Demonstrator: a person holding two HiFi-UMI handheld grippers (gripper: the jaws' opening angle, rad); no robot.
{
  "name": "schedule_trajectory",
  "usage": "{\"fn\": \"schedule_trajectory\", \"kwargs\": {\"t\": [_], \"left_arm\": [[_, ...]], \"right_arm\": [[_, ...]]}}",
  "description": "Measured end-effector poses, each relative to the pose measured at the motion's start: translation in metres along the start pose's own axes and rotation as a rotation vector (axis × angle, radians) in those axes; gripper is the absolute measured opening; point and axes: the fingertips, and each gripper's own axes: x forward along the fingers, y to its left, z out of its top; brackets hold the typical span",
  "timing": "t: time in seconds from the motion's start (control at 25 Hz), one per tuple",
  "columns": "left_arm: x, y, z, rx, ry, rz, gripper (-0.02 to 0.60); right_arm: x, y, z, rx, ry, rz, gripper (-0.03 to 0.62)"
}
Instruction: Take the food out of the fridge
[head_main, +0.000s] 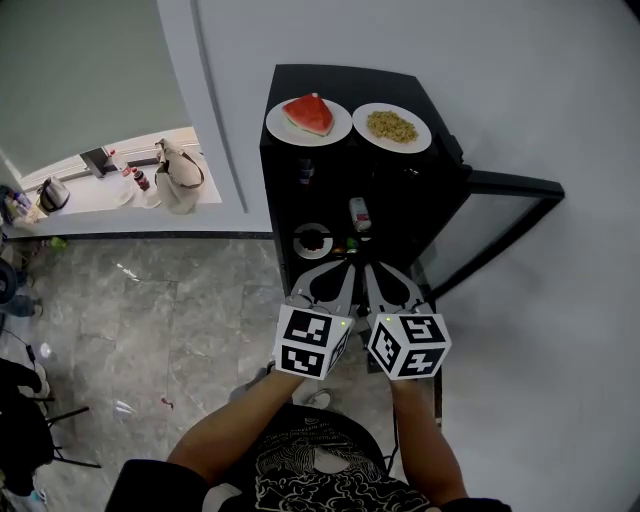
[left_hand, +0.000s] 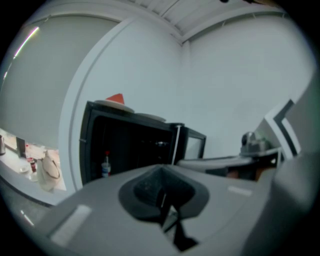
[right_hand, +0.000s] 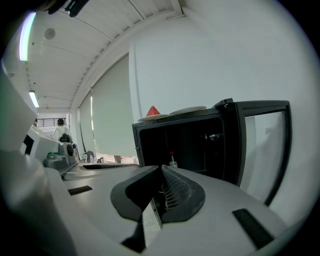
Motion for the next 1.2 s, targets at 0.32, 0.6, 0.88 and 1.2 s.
{"fn": "schedule_trajectory", "kwargs": {"t": [0.32, 0.6, 0.88, 1.2], "left_arm": [[-0.003, 0.007, -0.017, -0.022, -0.008, -0.003, 0.0], [0.004, 0.035, -0.06, -0.069, 0.041, 0.046, 0.002], [0.017, 0.068, -0.115, -0.113, 0.084, 0.091, 0.002], [0.045, 0.108, -0.154, -0.129, 0.102, 0.134, 0.002]], "right_arm": [[0.008, 0.001, -0.023, 0.114, 0.016, 0.041, 0.017], [0.039, 0.004, -0.067, 0.335, 0.049, 0.118, 0.017], [0.09, -0.009, -0.132, 0.516, 0.078, 0.145, 0.017], [0.146, -0.038, -0.211, 0.729, 0.114, 0.15, 0.028]]}}
